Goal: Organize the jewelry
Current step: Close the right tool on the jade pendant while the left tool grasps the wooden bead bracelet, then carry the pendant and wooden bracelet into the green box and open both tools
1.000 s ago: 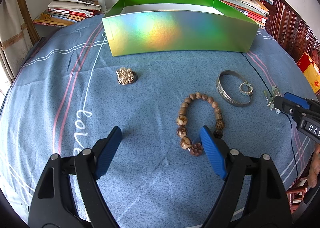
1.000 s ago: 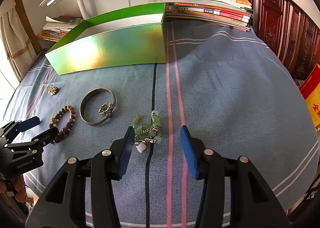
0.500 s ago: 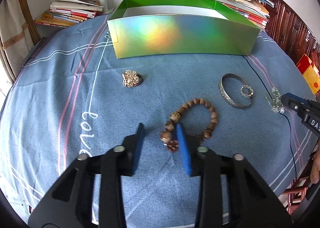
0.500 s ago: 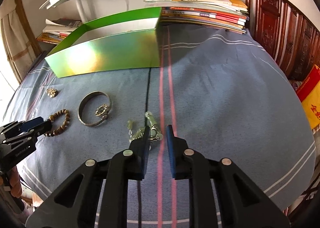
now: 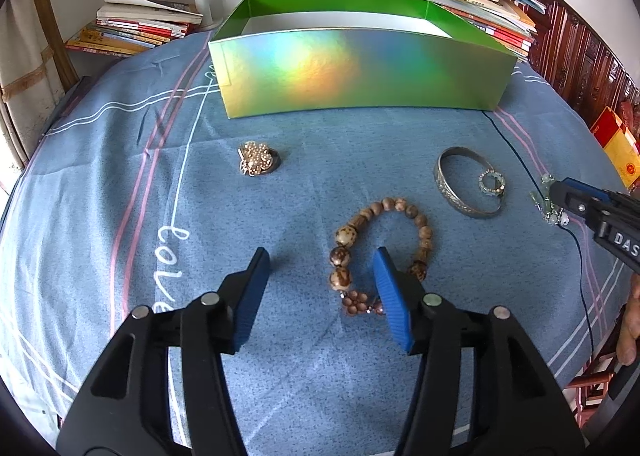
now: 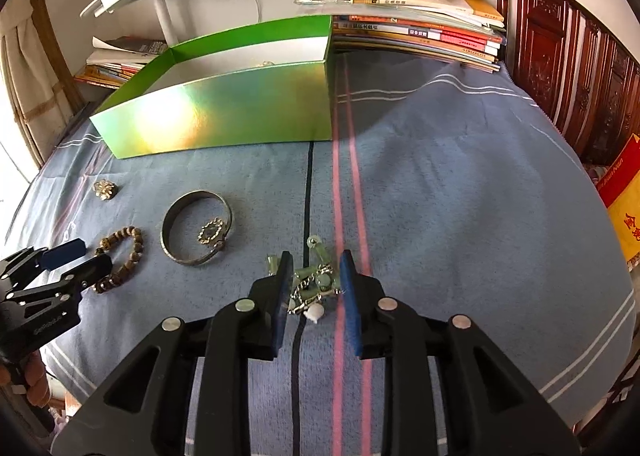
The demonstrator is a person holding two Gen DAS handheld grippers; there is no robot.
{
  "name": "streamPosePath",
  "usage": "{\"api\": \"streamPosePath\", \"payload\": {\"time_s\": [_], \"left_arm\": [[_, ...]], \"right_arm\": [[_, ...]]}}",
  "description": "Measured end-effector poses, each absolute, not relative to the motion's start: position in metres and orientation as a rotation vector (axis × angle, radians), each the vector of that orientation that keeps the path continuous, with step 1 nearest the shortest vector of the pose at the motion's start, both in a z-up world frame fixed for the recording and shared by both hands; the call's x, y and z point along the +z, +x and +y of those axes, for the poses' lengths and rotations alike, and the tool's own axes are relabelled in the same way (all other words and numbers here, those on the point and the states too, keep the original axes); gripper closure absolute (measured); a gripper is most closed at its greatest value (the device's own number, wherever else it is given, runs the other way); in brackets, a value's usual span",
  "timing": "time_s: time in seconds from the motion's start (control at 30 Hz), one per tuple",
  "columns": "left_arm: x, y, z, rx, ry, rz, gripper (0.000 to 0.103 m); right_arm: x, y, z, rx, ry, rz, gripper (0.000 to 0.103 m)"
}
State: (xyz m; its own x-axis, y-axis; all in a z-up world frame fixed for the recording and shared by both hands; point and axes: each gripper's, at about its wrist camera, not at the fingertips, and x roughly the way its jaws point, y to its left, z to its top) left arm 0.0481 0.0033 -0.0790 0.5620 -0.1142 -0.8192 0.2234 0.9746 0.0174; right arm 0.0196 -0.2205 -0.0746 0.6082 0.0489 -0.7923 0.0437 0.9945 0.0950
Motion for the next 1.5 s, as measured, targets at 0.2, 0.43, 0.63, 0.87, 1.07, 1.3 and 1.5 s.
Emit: {"api": "streamPosePath", "payload": {"time_s": [0.2, 0.43, 0.63, 0.87, 1.07, 1.3, 1.5], "left_arm": [[-0.078, 0.046, -0.002, -0.221, 0.134, 0.948, 0.063], [-0.079, 0.044, -0.008, -0.231, 0.146, 0.944, 0.061], [-0.079, 0.046, -0.006, -0.218, 0.14, 0.946, 0.053], [-0.079, 0.046, -0.006, -0.223, 0.141, 0.945, 0.054], [-0.078, 0.045, -0.01, -0.248, 0.147, 0.944, 0.066], [-0.078, 0.045, -0.011, -0.262, 0.138, 0.944, 0.091], [-0.076, 0.044, -0.009, -0.258, 0.129, 0.939, 0.092]], "right_arm": [[-0.08, 0.024, -0.219, -0.003, 0.103, 0.925, 0.075], [-0.081, 0.027, -0.216, -0.007, 0.083, 0.919, 0.07], [-0.082, 0.028, -0.212, -0.014, 0.064, 0.915, 0.067], [-0.083, 0.027, -0.211, -0.017, 0.06, 0.913, 0.067], [-0.082, 0.028, -0.208, -0.025, 0.035, 0.908, 0.067], [-0.082, 0.028, -0.205, 0.014, 0.027, 0.907, 0.092], [-0.076, 0.025, -0.202, 0.042, 0.041, 0.892, 0.096]]}}
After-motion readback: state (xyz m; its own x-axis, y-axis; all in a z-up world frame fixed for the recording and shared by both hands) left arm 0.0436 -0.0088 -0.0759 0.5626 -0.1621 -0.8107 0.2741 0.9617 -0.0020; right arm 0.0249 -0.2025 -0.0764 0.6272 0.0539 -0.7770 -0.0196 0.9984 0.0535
